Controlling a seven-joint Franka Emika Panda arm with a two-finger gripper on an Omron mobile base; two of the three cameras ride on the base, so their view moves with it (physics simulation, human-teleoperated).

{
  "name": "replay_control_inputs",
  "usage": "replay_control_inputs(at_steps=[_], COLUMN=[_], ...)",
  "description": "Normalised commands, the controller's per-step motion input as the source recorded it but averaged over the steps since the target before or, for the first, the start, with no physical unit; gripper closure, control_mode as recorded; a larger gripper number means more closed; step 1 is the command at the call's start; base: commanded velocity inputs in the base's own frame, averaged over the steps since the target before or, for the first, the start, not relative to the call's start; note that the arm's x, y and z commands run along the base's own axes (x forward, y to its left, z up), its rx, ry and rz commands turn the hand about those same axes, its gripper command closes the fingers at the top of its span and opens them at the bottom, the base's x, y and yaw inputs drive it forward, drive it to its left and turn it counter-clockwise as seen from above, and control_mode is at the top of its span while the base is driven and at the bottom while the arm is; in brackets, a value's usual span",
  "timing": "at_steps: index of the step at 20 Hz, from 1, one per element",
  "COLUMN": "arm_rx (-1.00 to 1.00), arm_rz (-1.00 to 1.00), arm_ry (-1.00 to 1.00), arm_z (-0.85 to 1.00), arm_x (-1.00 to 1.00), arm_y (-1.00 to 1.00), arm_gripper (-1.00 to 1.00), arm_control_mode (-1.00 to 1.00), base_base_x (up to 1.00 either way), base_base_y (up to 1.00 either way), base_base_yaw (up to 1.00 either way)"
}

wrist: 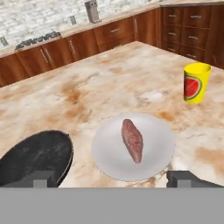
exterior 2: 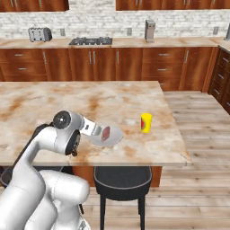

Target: Pick up the pan with the steak in it and place it on the dining table. Then place the steak on the plate.

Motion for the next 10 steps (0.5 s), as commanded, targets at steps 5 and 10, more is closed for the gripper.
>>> replay_control_inputs(at_steps=[5, 10], arm_rx=[-0.07, -0.17], arm_rz=[0.02, 0.05], arm_ry=[-0.19, -0.26], arm_z=[-0.01, 0.18], arm_x=[-0.5, -0.65], arm_y=[0.2, 0.46], arm_gripper=[-1.0, -1.0], arm_control_mode=[-1.0, -1.0], base_base_x=[0.0, 0.0], base_base_y=[0.0, 0.0], base_base_yaw=[0.0, 0.0])
